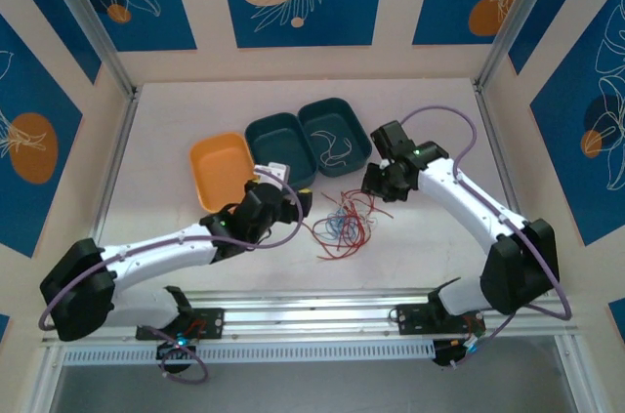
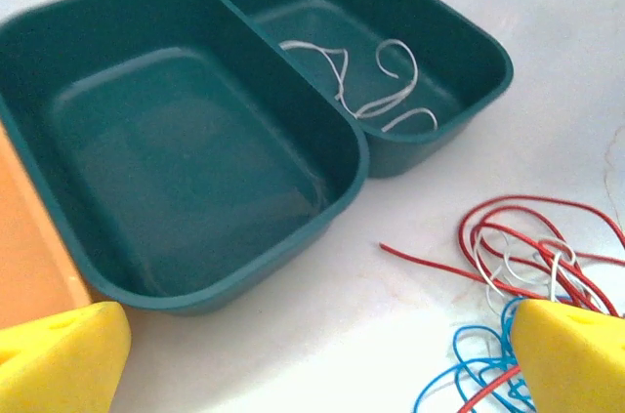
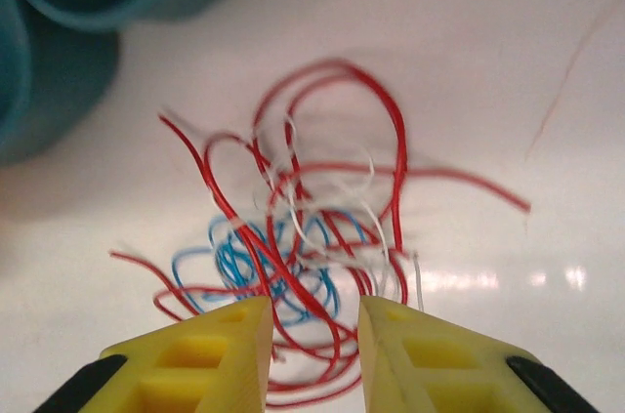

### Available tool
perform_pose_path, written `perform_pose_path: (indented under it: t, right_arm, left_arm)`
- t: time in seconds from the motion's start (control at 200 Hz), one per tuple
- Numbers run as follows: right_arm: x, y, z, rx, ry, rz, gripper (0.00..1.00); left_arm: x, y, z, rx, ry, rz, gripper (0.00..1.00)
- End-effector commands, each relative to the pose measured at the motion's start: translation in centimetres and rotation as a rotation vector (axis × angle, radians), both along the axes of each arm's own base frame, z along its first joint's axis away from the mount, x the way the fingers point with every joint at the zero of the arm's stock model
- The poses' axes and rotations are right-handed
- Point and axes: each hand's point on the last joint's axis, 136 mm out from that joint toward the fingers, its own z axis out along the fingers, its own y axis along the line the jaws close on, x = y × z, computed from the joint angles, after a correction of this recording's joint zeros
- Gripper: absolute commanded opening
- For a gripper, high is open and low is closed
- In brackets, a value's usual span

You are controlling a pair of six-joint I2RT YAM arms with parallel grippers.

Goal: Untangle the cables

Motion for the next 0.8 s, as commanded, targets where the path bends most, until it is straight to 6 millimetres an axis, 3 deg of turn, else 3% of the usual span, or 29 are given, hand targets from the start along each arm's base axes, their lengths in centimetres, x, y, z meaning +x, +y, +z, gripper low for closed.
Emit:
perform_pose_path:
  t: [0.0,0.225,0.5,0.795]
  right_arm:
    - [-2.9,0.7,-0.4,0.091,0.071,-0.058,0.29]
    - [-5.7,0.3,-4.0,0.119,0.177,-0.145,0.26]
    - [-6.0,-0.5,-6.3,0.071,0.220,-0.210,0.25]
    - [-5.8,-0.4,-8.6,0.060,0.260,-0.224,0.31]
  left_arm:
    - [0.4,-1.6,1.0,-0.072,0.022,-0.031,1.00]
    - [0.4,-1.7,0.2,-0.067,0.032,-0.032,1.00]
    - [0.2,-1.6,-0.1,-0.058,0.040,-0.038,1.00]
    - [0.3,-1.5,-0.3,-0.055,0.041,-0.034,1.00]
